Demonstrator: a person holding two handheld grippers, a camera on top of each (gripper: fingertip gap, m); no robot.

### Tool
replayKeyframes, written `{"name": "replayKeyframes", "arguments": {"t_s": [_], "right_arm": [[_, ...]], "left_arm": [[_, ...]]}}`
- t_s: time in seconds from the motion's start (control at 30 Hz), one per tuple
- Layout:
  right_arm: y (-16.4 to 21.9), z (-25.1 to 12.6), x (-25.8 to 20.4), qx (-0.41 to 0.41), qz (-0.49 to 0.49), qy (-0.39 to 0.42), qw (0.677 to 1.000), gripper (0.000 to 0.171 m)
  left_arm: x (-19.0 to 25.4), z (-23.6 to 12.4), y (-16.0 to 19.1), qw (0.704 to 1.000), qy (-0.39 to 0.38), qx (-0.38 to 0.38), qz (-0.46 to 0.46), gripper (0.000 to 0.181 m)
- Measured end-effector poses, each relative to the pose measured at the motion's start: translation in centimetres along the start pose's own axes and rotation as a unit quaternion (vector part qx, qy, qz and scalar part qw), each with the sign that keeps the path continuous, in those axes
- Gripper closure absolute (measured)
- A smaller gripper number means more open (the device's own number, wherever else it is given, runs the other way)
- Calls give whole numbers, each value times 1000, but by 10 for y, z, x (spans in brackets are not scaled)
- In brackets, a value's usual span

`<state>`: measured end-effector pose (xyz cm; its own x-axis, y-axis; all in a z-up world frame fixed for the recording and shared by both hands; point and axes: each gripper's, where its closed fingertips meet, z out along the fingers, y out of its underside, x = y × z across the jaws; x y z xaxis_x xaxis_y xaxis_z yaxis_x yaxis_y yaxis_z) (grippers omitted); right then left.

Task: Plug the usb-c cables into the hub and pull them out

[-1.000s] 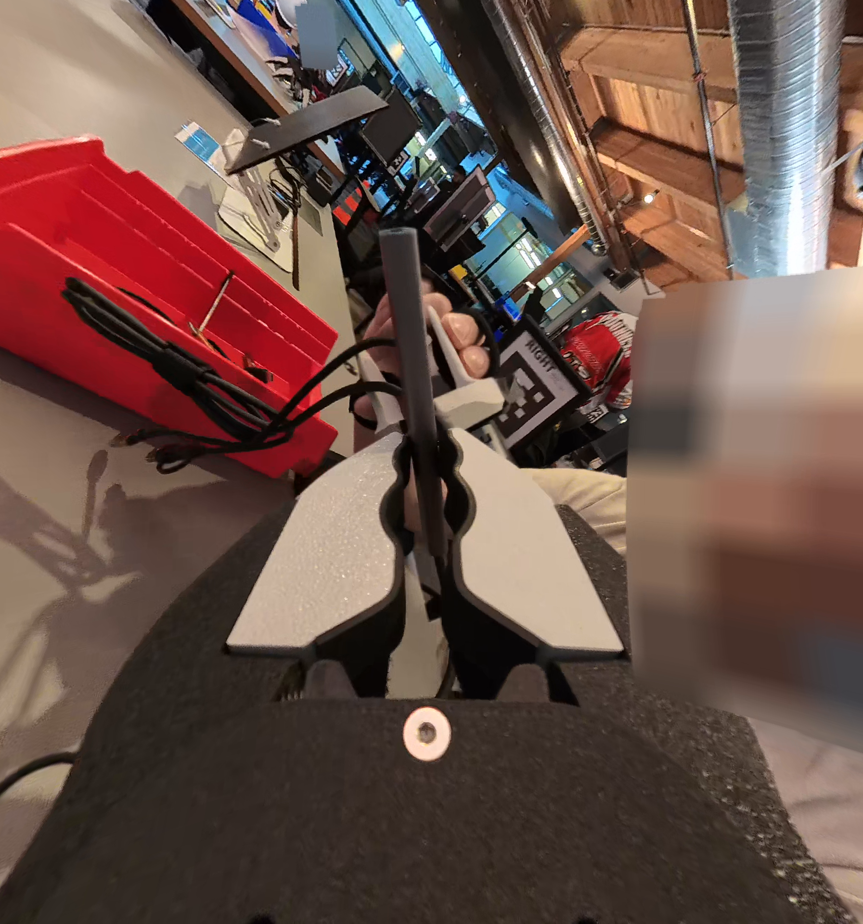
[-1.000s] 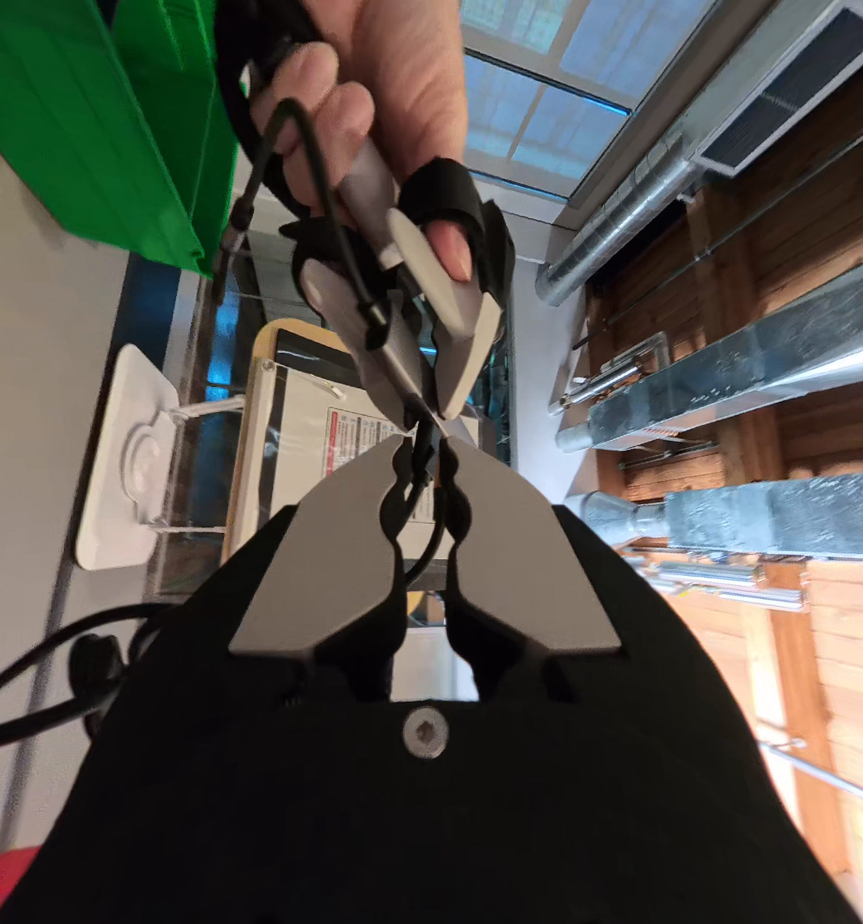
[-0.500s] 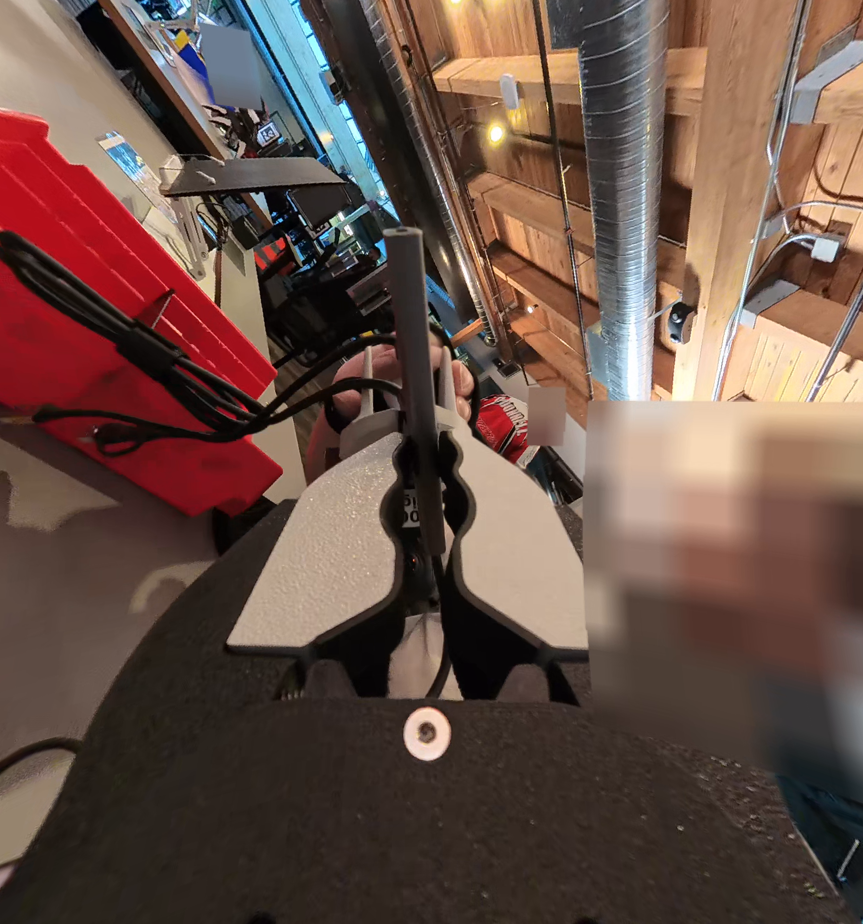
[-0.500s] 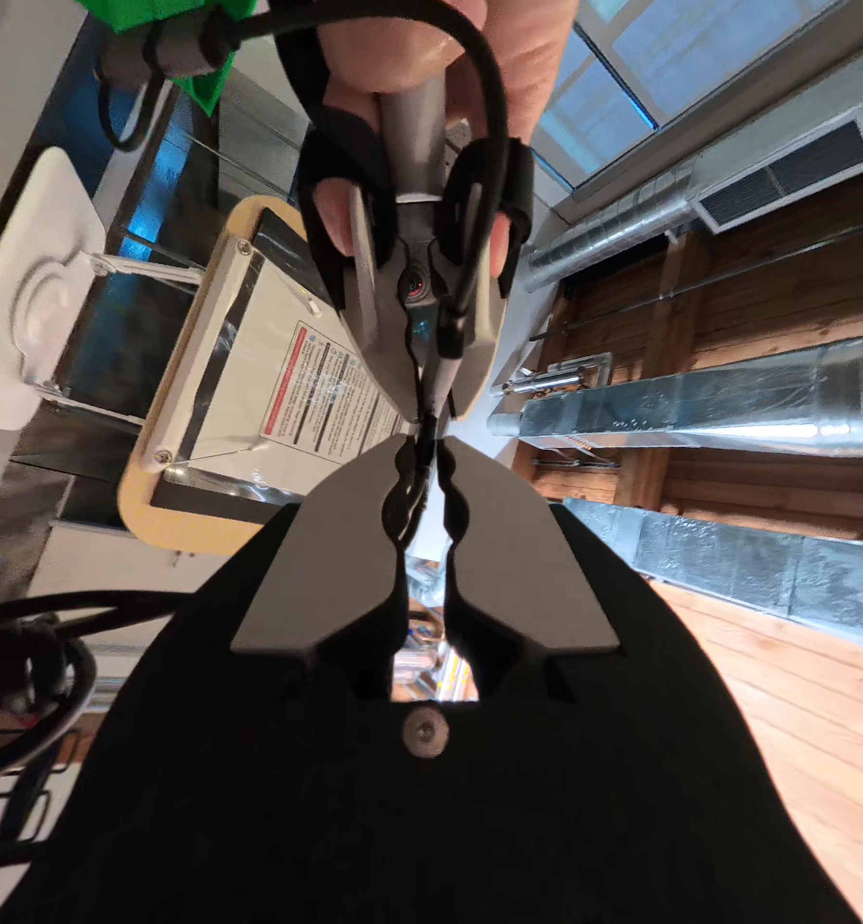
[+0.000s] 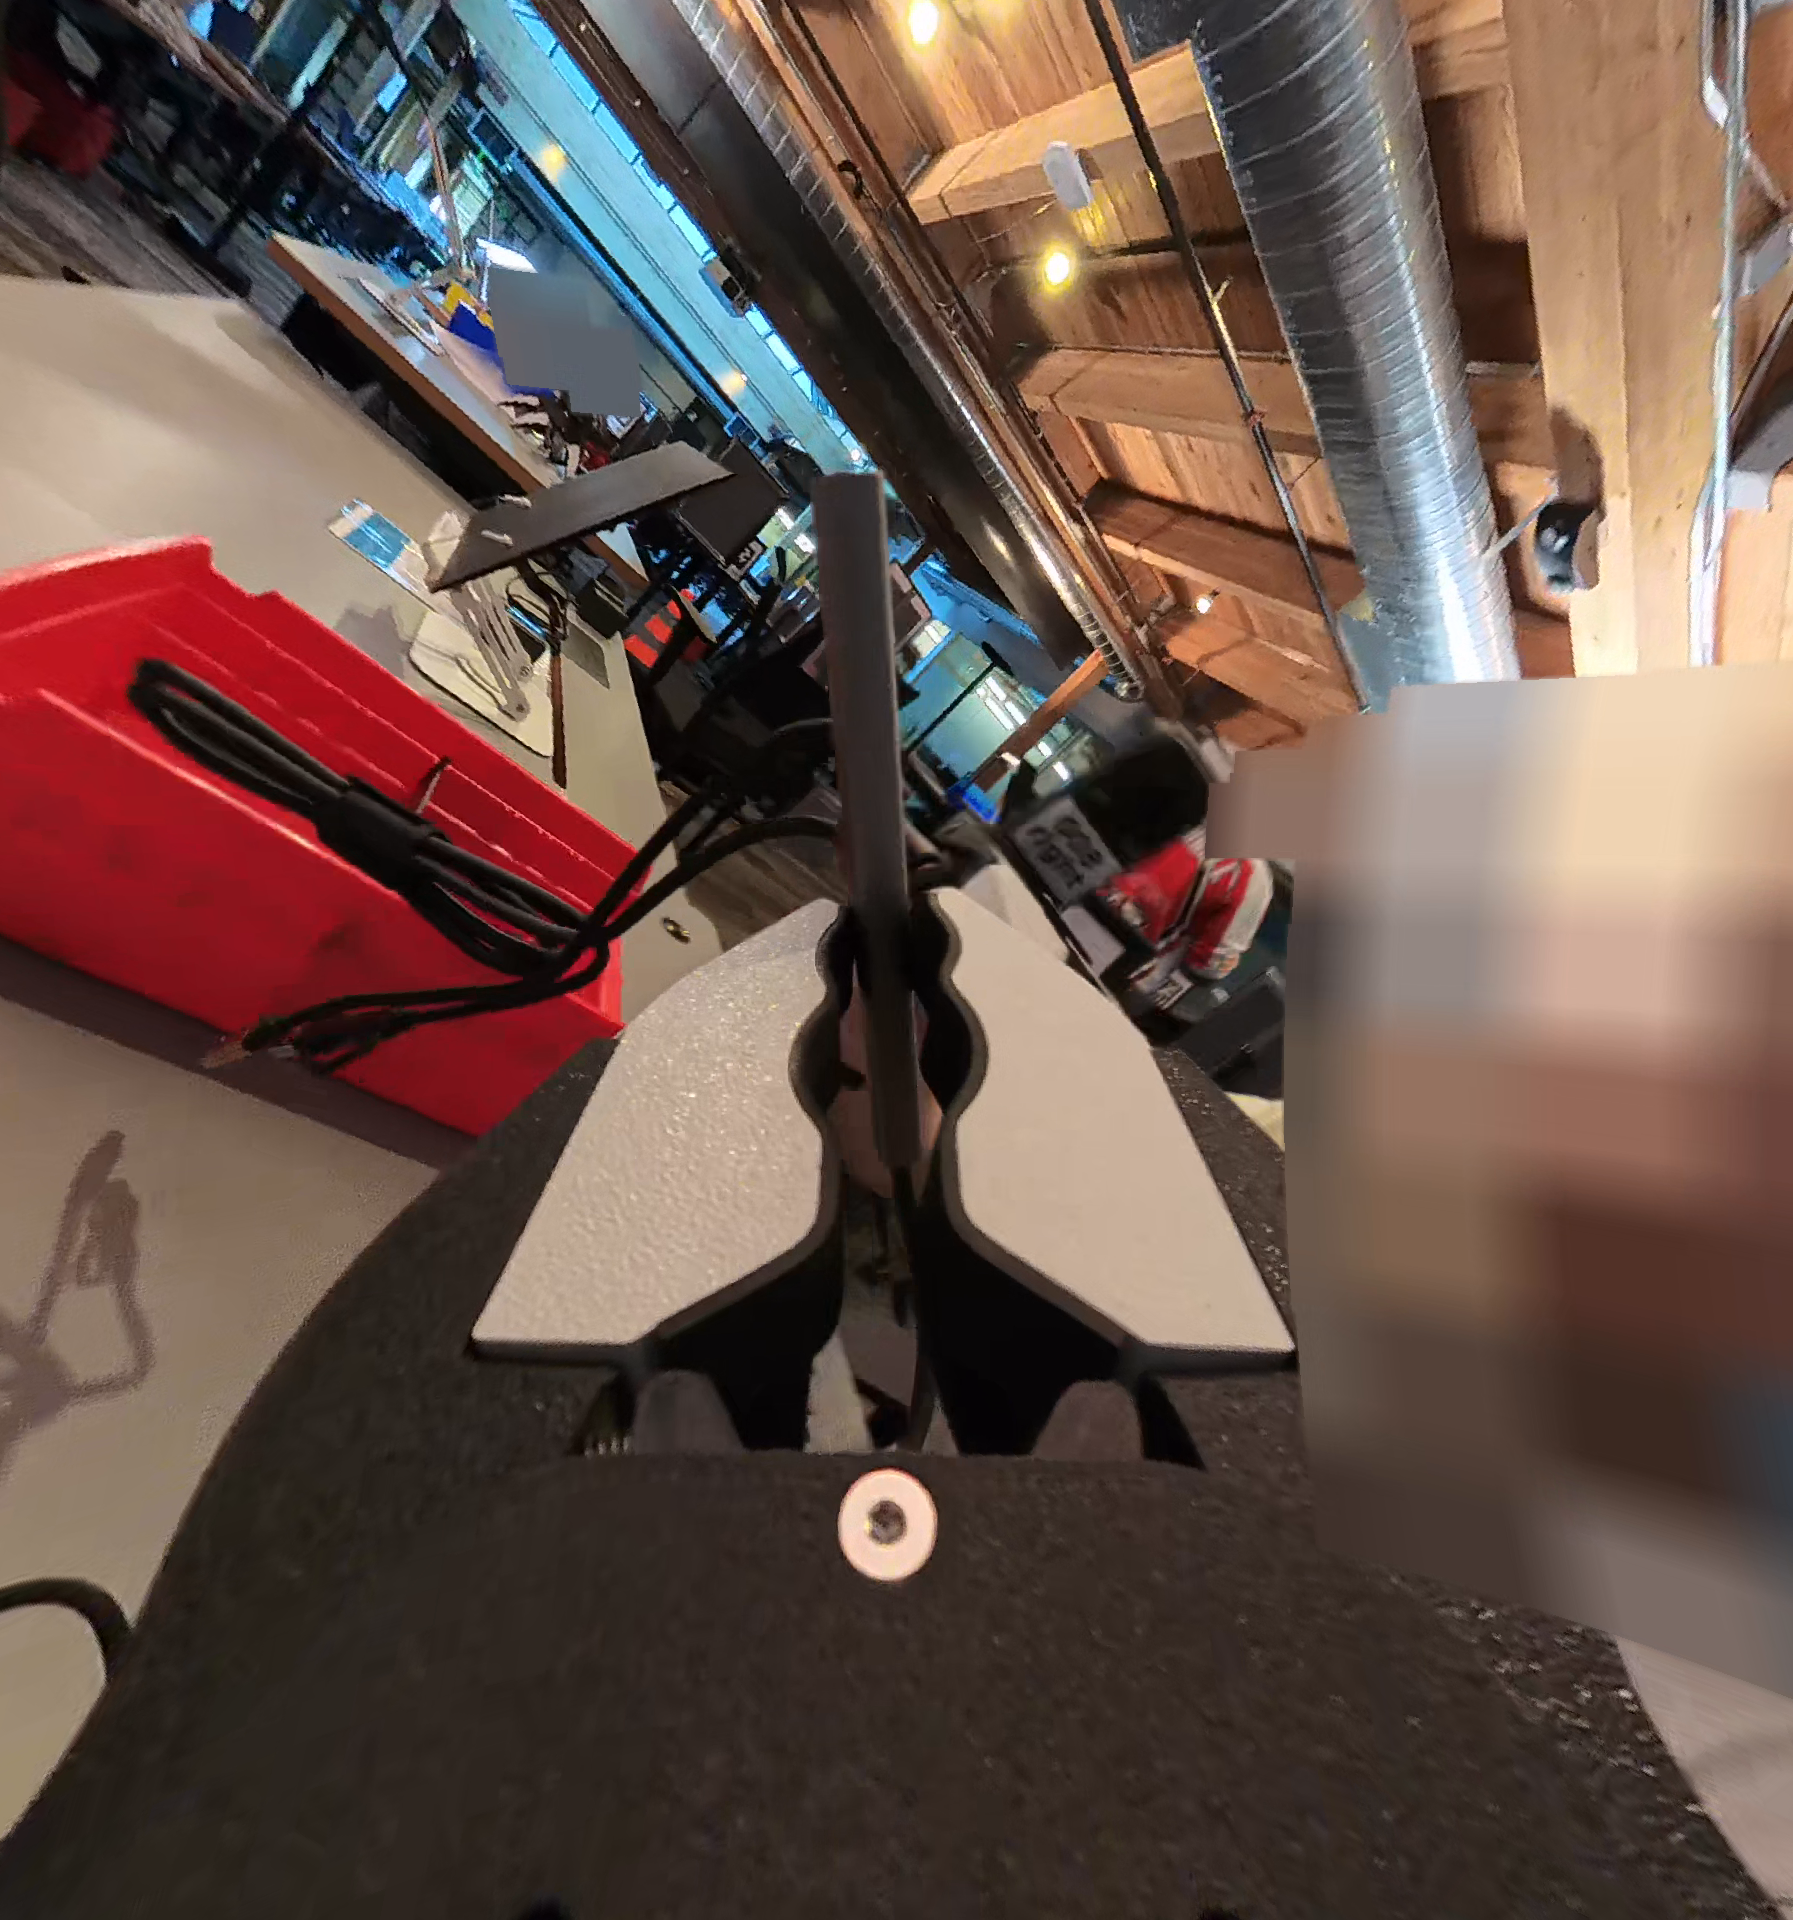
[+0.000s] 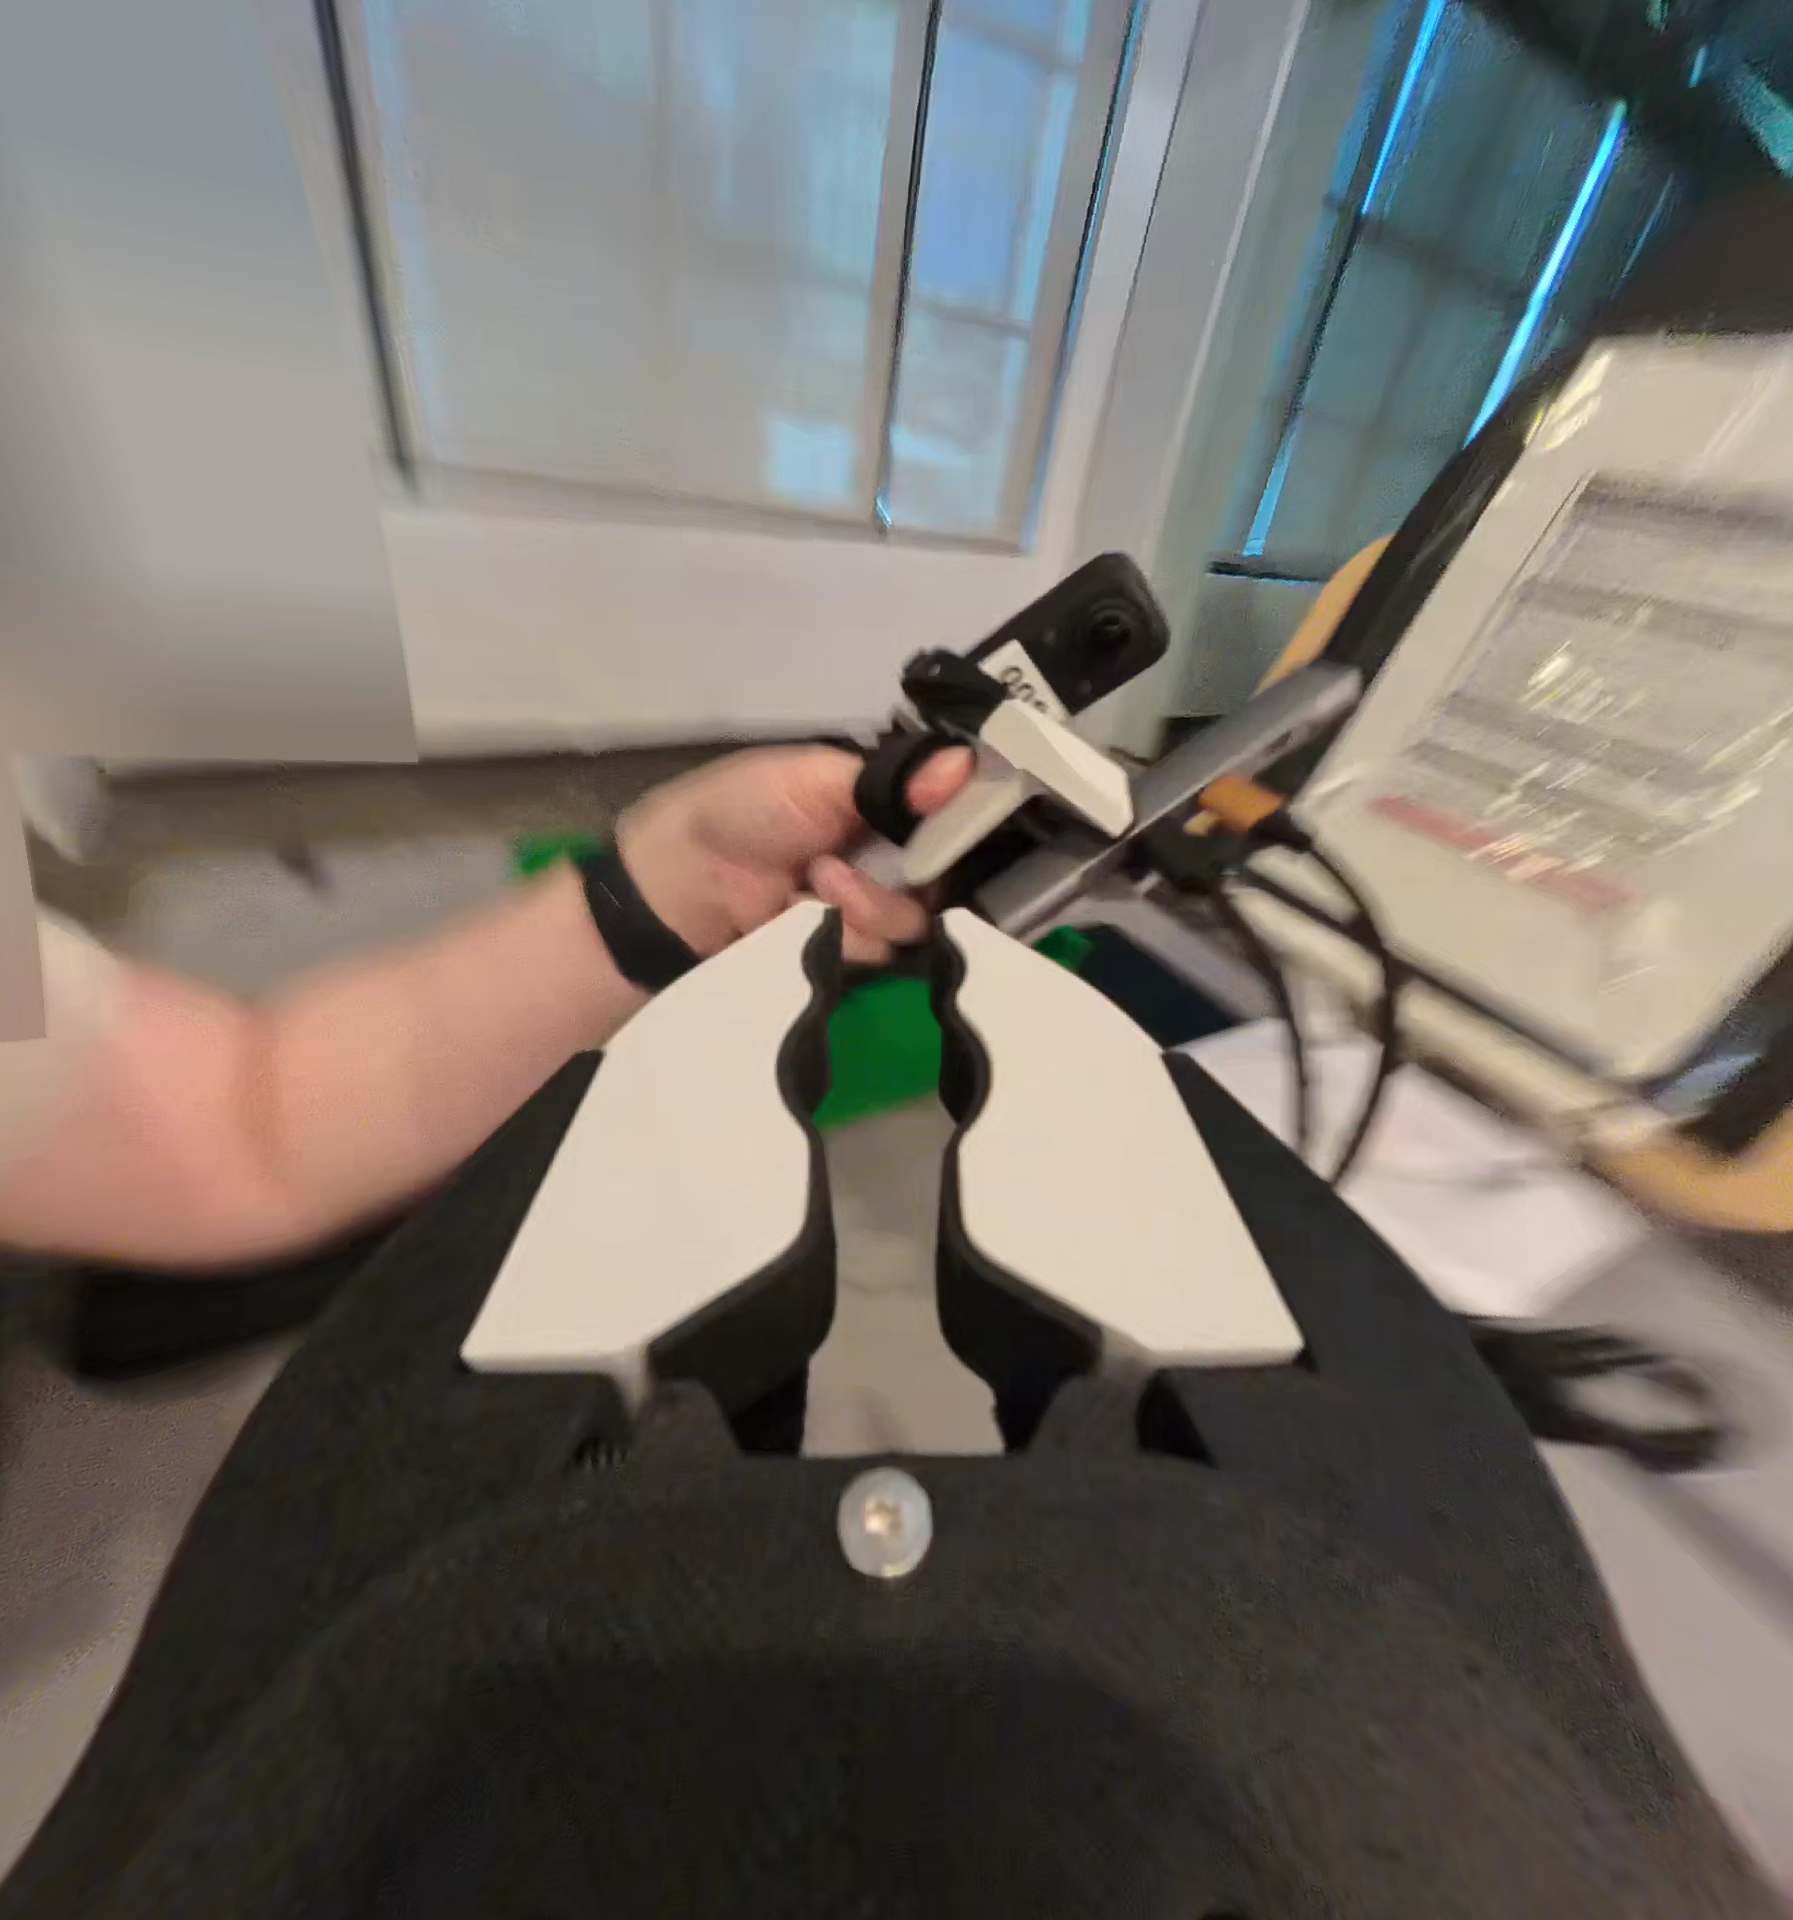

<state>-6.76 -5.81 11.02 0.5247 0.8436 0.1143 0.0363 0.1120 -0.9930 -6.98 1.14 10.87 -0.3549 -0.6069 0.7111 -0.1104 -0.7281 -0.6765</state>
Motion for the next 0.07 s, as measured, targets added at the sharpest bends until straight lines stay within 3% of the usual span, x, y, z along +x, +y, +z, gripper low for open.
{"name": "replayKeyframes", "arguments": {"t_s": [0.03, 0.07], "right_arm": [[-3, 2, 4, 40, 94, -10, 995, 150], [-5, 5, 14, 76, 167, -5, 983, 148]], "left_arm": [[4, 1, 1, 1000, -3, -7, 23, 171], [7, 1, 1, 999, -6, -13, 42, 171]]}}
